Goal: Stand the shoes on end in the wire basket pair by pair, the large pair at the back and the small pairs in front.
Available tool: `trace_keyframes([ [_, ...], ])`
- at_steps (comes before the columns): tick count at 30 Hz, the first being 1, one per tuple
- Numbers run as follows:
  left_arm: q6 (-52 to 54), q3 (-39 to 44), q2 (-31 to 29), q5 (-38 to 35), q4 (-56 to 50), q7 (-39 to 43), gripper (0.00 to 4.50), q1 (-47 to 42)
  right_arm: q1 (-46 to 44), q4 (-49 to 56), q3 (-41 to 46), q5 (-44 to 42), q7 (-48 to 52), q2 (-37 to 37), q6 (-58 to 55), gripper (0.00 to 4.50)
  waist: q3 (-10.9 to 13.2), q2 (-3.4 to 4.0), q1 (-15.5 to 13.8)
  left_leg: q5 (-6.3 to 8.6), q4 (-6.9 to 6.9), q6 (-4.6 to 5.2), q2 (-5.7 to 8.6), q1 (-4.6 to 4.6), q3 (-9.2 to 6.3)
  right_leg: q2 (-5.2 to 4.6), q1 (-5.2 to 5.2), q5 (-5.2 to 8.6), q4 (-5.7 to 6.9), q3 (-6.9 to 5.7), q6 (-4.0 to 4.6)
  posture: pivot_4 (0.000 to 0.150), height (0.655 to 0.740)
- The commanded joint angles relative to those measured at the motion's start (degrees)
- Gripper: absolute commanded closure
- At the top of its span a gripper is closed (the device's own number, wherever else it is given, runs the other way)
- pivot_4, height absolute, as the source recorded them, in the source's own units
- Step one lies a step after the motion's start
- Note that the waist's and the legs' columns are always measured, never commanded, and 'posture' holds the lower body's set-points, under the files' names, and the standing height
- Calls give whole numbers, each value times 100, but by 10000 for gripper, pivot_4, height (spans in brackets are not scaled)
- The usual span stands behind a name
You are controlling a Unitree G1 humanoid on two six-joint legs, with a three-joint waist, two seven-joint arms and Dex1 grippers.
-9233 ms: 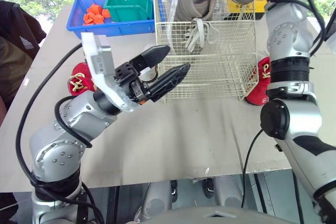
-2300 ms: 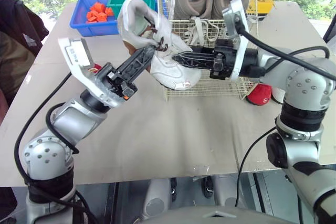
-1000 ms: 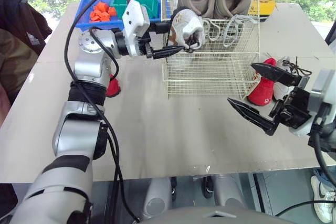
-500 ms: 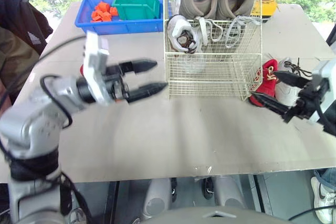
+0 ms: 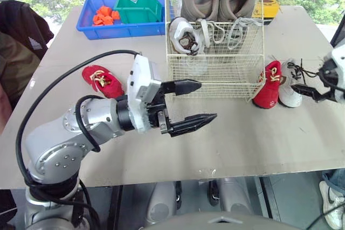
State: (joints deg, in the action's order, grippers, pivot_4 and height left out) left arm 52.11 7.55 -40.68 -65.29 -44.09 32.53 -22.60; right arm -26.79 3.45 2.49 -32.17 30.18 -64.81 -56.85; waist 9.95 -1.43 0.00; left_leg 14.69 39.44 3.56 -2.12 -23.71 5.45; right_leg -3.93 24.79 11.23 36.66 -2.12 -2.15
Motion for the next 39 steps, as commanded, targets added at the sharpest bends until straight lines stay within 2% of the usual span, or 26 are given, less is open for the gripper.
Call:
trace_keyframes([
  [1,-105,-38,-103,-78,29,100,233,-135,-889,-917,-658,725,21,315,-152,0,0,0,2,0,-1,0,1,-1,1,0,1,0,-5,0,0,1500,7400],
  [5,-235,-109,-56,-41,54,123,233,-169,-2019,-2622,-1044,1367,-49,1039,-54,0,3,1,45,-2,-2,-3,4,-10,10,4,6,-2,-15,7,-2,1500,7400],
  [10,-355,25,-119,-207,-4,251,233,-29,-2829,-4327,-1201,1948,159,1517,306,0,4,2,16,-12,-7,-21,3,-13,8,5,6,-5,-21,2,-7,1500,7400],
  [16,-485,-15,-90,-171,-73,220,0,112,-3272,-5488,-1299,2300,967,1594,720,26063,4,2,-28,-11,-8,-19,1,-13,8,3,2,-13,-30,1,-19,1500,7400],
  [20,-569,-54,-85,-113,-37,261,0,153,-3142,-5307,-1113,2341,1363,1462,791,43092,3,2,-58,-8,-8,-14,0,-10,9,1,-2,-4,-31,3,-2,1500,7400],
  [21,-589,-56,-86,-108,-17,278,0,157,-2994,-5051,-902,2241,1365,1375,765,44624,3,2,-74,-8,-7,-15,0,-10,9,1,-2,-4,-30,3,-2,1500,7400],
  [23,-615,-51,-98,-121,15,310,0,158,-2531,-4193,-307,1915,1339,1162,434,44624,4,3,-105,-9,-8,-16,-2,-12,5,0,-2,-5,-29,-3,-4,1500,7400],
  [26,-655,-10,-138,-134,129,420,0,192,-1213,-2005,1000,1419,1153,952,54,44624,7,15,-108,-9,-14,-18,-4,-21,1,-5,2,-14,-33,-13,-24,1500,7400],
  [29,-701,-3,-138,-78,267,542,0,249,-97,-7,2238,1165,814,1169,-195,44624,3,24,-87,-9,-24,-20,-7,-19,-3,-3,3,-12,-38,-17,-30,1500,7400],
  [31,-773,-54,-76,21,399,634,0,265,295,1651,3428,455,430,2236,581,44624,3,28,-25,-10,-26,-22,-7,-10,4,0,4,-9,-29,-9,-35,1500,7400],
  [33,-922,-102,32,222,513,645,0,273,379,2989,3987,-450,72,2959,337,44624,5,32,15,-10,-24,-27,-9,-4,1,27,2,1,-32,1,-55,1500,7400],
  [35,-1050,-55,202,290,594,523,0,282,342,3721,3766,-557,-225,3360,682,44624,7,37,42,-15,-28,-36,-15,3,-8,29,5,4,-9,0,-57,1500,7400],
  [37,-1115,6,133,371,635,770,0,395,91,4031,2882,-9,-739,3828,1354,44624,3,30,86,-9,-27,-25,-15,11,-10,28,5,6,6,1,-54,1500,7400],
  [39,-1079,235,143,117,712,723,0,536,-223,3990,2086,373,-1282,4540,1929,44624,2,29,137,-8,-26,-24,-15,28,4,29,2,14,9,16,-25,1500,7400],
])
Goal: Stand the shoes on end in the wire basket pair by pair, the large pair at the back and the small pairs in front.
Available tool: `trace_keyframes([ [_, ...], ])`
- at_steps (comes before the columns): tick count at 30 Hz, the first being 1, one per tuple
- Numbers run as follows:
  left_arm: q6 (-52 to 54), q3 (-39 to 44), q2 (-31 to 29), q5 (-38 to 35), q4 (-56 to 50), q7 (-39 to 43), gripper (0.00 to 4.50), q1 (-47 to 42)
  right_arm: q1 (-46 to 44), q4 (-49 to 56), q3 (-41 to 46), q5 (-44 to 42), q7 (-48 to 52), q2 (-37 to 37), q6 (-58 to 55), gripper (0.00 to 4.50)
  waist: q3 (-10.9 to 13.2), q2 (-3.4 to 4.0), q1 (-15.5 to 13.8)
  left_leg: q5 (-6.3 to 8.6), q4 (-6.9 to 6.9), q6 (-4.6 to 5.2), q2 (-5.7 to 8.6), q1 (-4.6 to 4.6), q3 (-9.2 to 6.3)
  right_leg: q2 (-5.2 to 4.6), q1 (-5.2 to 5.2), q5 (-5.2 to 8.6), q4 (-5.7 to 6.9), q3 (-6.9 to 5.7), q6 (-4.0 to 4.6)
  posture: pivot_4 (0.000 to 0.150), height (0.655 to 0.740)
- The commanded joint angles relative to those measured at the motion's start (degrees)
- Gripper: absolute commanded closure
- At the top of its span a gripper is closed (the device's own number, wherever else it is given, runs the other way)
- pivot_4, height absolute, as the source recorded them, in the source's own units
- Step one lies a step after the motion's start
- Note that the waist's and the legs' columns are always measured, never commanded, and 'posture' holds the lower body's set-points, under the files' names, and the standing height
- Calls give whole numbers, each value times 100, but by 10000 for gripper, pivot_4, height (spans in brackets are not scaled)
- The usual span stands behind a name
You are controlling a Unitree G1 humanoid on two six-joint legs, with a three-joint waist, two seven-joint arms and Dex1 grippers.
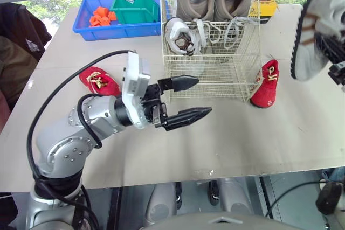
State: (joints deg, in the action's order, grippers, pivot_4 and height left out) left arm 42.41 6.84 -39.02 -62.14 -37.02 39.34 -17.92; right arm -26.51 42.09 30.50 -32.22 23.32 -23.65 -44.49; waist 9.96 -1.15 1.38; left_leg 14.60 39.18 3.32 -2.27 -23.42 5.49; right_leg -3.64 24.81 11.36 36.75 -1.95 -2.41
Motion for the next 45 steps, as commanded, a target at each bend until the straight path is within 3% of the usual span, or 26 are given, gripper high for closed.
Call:
trace_keyframes([
  [1,-130,427,11,-323,16,13,0,151,-305,-32,-1102,751,-701,591,1122,44624,0,1,-1,0,0,1,-1,0,-3,-3,-1,0,4,1,1,1500,7400],
  [9,-409,1211,75,-598,-468,-427,0,982,-482,-2187,-2592,2446,-1036,1563,4408,44624,0,-2,-65,-15,2,-21,5,-31,3,-15,16,-15,-16,4,25,1500,7400],
  [16,-670,1663,36,-535,-1057,-814,0,1758,-699,-4102,-2800,3192,-1537,1895,6391,44624,0,-2,-36,-15,-1,-22,3,-30,3,-16,18,-15,-16,2,26,1500,7400],
  [24,-991,1767,23,-319,-1227,-1025,0,2116,-931,-6458,-2878,3677,-2075,2003,7780,44624,0,-2,-26,-16,-1,-24,1,-23,1,-16,18,-15,0,3,30,1500,7400],
  [26,-1066,1757,20,-266,-1221,-1019,0,2151,-836,-6673,-2876,3527,-1941,1984,7887,35982,0,-2,-23,-16,-1,-24,3,-23,2,-17,16,-15,-2,3,29,1500,7400],
  [28,-1128,1746,23,-210,-1181,-1018,0,2161,-588,-6570,-2922,3285,-1654,1957,7881,29088,-7,-11,-22,-16,0,-23,2,-17,2,-18,10,-16,-3,5,30,1500,7400],
  [30,-1171,1738,13,-152,-1121,-991,0,2179,-287,-6216,-2994,2921,-1272,1928,7650,19174,-12,-17,-32,-16,-1,-24,1,-8,-1,-18,0,-15,-3,1,30,1500,7400],
  [34,-1238,1728,20,-14,-984,-962,0,2285,476,-4749,-3170,1992,-444,1609,6512,217,-16,-18,-89,-14,-6,-23,0,0,-9,-27,-11,-13,-5,-11,30,1500,7400],
  [38,-1192,1673,77,47,-755,-1102,0,2292,1153,-2964,-3183,1160,-27,911,5019,217,-16,-16,-114,-13,-14,-24,2,-19,-34,-37,-9,-4,-20,-42,41,1500,7400],
  [45,-1200,1617,241,329,-492,-1465,0,2221,1279,-1662,-2744,281,318,-88,3424,217,-6,0,-69,2,-14,2,1,-18,-30,-31,1,-4,-16,-38,39,1500,7400],
])
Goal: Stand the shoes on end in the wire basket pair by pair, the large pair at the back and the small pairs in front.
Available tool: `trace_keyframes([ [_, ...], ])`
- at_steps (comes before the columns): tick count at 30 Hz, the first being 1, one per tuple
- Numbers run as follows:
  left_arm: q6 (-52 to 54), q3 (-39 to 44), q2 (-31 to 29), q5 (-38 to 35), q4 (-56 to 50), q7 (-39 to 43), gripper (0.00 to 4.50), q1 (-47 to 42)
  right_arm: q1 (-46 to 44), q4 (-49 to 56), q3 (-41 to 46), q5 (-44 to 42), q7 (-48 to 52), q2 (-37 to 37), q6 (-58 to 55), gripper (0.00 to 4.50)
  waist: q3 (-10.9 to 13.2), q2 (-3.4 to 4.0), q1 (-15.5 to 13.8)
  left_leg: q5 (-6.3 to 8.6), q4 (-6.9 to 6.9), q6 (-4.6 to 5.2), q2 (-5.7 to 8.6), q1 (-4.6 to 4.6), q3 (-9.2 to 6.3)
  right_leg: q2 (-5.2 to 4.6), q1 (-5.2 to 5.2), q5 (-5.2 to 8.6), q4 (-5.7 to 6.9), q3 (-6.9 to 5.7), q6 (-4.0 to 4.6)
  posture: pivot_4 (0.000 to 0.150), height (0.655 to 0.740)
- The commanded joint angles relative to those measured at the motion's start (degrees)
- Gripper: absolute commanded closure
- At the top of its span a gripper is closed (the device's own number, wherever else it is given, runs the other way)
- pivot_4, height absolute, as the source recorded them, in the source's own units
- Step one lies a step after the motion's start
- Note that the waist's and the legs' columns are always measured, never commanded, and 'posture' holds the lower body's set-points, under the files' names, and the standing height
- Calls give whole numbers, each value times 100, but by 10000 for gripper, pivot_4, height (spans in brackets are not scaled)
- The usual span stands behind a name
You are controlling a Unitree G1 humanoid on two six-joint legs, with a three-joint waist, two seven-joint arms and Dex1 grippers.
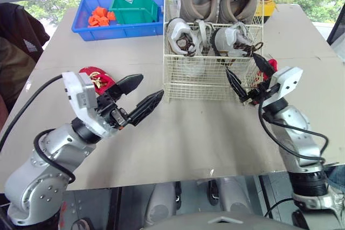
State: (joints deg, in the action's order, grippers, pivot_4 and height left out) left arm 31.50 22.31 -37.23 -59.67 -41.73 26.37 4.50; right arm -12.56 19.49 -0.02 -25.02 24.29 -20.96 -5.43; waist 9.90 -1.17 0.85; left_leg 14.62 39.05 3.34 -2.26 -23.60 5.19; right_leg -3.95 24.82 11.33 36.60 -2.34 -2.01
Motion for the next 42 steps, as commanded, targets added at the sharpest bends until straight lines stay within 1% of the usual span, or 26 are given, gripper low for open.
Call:
trace_keyframes([
  [1,-96,98,125,113,-7,-330,0,-10,-131,744,388,-580,363,-545,-636,217,1,2,-21,0,0,0,0,-2,-1,0,1,0,0,-1,1,1500,7400],
  [4,-5,373,322,297,90,-988,0,213,-191,1286,503,-1356,1189,-1247,-1125,217,2,2,-40,1,0,3,4,-9,0,-4,2,-1,-5,1,1,1500,7400],
  [7,74,624,557,205,32,-1605,0,469,-254,1590,553,-2055,1992,-1843,-1486,217,3,-2,-19,5,0,9,1,-11,-3,-2,2,0,-13,-2,1,1500,7400],
  [10,207,697,680,395,-13,-2165,0,661,-517,1500,483,-2153,2233,-2069,-1661,217,2,-11,-35,6,-2,11,0,-11,-11,-4,-2,0,-19,-8,1,1500,7400],
  [12,282,671,647,540,7,-2269,0,765,-698,1439,373,-2171,2229,-2047,-1815,217,1,-13,-44,6,-1,11,1,-12,-11,-6,-3,0,-23,-9,0,1500,7400],
  [15,514,581,650,854,62,-2764,0,733,-816,1438,101,-1930,2455,-1994,-1759,217,1,-13,-81,7,0,11,2,-13,-11,-8,-3,0,-26,-11,1,1500,7400],
  [19,967,569,615,1041,256,-3417,0,348,-1019,1484,-188,-1768,2655,-1873,-1726,217,1,-12,-143,6,0,11,2,-17,-11,-8,-2,-2,-27,-11,3,1500,7400],
  [22,1132,185,723,1390,452,-3703,0,-184,-1109,1385,-137,-1826,2747,-1804,-1752,217,1,-14,-189,6,0,11,4,-18,-13,-9,-3,-2,-28,-16,3,1500,7400],
  [26,1168,-154,1104,2055,948,-4173,0,-653,-957,1397,-181,-1572,2887,-1823,-1636,217,-1,-18,-175,7,1,13,8,-19,-12,-10,-10,-4,-35,-16,4,1500,7400],
  [28,1066,-449,1358,2486,1237,-4377,0,-1012,-998,1480,-87,-1676,2732,-1766,-1774,217,1,-20,-173,8,1,15,8,-21,-10,-10,-8,-4,-38,-14,4,1500,7400],
  [30,874,-870,1661,3087,1816,-4589,0,-1368,-976,1529,-17,-1713,2695,-1759,-1812,217,0,-22,-183,7,1,15,7,-20,-11,-9,-9,-5,-37,-16,5,1500,7400],
  [31,803,-926,1809,3262,2093,-4639,0,-1472,-992,1536,-47,-1674,2674,-1740,-1818,217,-2,-23,-189,7,1,15,9,-22,-13,-7,-9,-5,-37,-19,5,1500,7400],
  [34,9,-1011,2188,3660,2677,-4423,8057,-1696,-1014,1546,-65,-1612,2629,-1705,-1820,0,-2,-24,-167,8,1,16,9,-20,-9,-8,-11,-6,-37,-17,5,1500,7400],
  [35,-222,-1044,2266,3776,2792,-4359,8911,-1757,-1010,1555,-40,-1620,2622,-1713,-1828,0,-2,-24,-163,8,1,16,9,-19,-8,-8,-10,-6,-37,-16,5,1500,7400],
  [36,-364,-1052,2309,3841,2874,-4291,15213,-1795,-1019,1559,-37,-1621,2609,-1713,-1841,0,-2,-24,-167,8,1,16,8,-19,-8,-8,-10,-6,-37,-16,5,1500,7400],
  [38,-573,-1065,2343,3951,2905,-4178,16494,-1773,-1021,1535,-34,-1615,2629,-1736,-1856,0,-3,-26,-198,8,2,16,6,-23,-19,-10,-10,-6,-33,-28,6,1500,7400],
  [39,-745,-1051,2375,4039,2916,-4103,21245,-1751,-1025,1518,-42,-1613,2638,-1740,-1874,0,-3,-26,-192,8,5,16,6,-24,-20,-12,-11,-7,-33,-29,7,1500,7400],
  [40,-952,-1022,2401,4142,2876,-4052,22391,-1707,-1026,1495,-50,-1606,2657,-1743,-1887,0,-3,-26,-189,8,5,17,6,-24,-19,-14,-10,-7,-33,-27,8,1500,7400],
  [41,-1230,-984,2414,4210,2847,-3933,25129,-1663,-1035,1476,-71,-1576,2669,-1743,-1892,0,-3,-26,-179,8,5,17,6,-24,-18,-15,-10,-7,-34,-28,8,1500,7400],
  [42,-1580,-954,2400,4300,2764,-3790,30580,-1583,-1043,1457,-101,-1528,2693,-1752,-1888,0,-3,-26,-176,9,5,17,6,-25,-18,-17,-10,-7,-37,-27,8,1500,7400],
])
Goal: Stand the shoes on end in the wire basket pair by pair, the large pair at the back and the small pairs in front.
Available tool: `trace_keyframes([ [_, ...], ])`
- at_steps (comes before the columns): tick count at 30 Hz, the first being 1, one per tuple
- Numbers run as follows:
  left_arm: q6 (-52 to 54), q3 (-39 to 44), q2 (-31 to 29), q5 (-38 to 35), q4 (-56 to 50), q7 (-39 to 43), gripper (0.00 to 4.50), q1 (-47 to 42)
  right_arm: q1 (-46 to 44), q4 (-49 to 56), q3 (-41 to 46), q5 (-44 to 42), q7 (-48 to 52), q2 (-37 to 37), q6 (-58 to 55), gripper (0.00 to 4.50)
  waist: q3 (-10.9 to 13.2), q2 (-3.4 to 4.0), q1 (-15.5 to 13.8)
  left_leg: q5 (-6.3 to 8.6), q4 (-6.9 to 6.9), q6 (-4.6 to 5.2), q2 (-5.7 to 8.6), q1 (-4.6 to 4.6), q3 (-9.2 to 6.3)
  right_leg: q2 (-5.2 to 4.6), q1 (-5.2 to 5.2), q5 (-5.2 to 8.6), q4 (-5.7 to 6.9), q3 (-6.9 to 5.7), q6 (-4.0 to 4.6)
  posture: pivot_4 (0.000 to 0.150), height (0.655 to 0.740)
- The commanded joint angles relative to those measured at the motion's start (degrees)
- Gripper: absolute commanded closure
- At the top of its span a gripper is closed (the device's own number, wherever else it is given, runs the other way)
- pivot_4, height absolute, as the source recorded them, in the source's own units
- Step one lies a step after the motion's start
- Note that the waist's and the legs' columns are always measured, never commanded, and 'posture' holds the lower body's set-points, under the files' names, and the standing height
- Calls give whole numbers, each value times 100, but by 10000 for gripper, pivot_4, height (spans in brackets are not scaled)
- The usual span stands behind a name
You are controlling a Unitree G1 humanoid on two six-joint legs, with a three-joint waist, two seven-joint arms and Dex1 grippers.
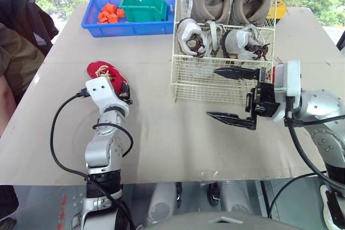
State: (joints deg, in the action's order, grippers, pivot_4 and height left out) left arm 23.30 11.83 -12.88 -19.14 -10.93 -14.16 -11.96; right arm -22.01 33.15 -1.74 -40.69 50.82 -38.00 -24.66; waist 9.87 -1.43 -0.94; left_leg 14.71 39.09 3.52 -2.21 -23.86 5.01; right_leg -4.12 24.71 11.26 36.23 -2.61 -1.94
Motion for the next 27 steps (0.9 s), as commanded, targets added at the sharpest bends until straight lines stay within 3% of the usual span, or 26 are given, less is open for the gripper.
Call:
trace_keyframes([
  [1,-1054,130,-70,337,-418,373,31399,144,-116,80,39,74,44,-47,23,0,0,0,7,0,0,1,0,-1,1,-1,0,0,-1,0,0,1500,7400],
  [4,-1536,369,-212,126,-1044,913,35984,406,-295,-22,-31,153,1,32,-15,0,3,-5,42,3,-2,1,-7,-3,7,-18,7,-1,-5,9,2,1500,7400],
  [11,-1934,951,-1281,-1578,-2542,3130,35984,718,-1420,-729,282,-398,313,1,-461,0,6,0,12,3,-3,-2,-9,-6,-2,-34,8,-10,-7,-4,17,1500,7400],
  [14,-1532,1554,-2457,-2705,-2874,4722,35984,1100,-2662,-1408,201,-518,1096,-589,-1021,0,22,15,36,13,-3,-17,-5,-7,2,-39,3,-10,-22,-9,16,1500,7400],
  [18,-1268,1855,-3442,-3380,-2814,6058,35984,1373,-3712,-2105,11,-508,1848,-839,-1290,0,39,47,96,3,-6,1,-4,-33,2,-35,36,-14,-34,-21,23,1500,7400],
  [22,-1171,1421,-4388,-3230,-2142,7534,35984,771,-4993,-2939,-436,-361,2817,-985,-1804,0,56,73,110,0,-15,-1,-10,-59,-4,10,54,-14,-32,-32,23,1500,7400],
  [27,-1745,413,-4586,-2465,-1217,8714,35984,-553,-5891,-3521,-1516,506,3512,-863,-2057,0,65,88,133,-4,-2,-4,-4,-92,7,17,84,-21,-23,-29,9,1500,7400],
])
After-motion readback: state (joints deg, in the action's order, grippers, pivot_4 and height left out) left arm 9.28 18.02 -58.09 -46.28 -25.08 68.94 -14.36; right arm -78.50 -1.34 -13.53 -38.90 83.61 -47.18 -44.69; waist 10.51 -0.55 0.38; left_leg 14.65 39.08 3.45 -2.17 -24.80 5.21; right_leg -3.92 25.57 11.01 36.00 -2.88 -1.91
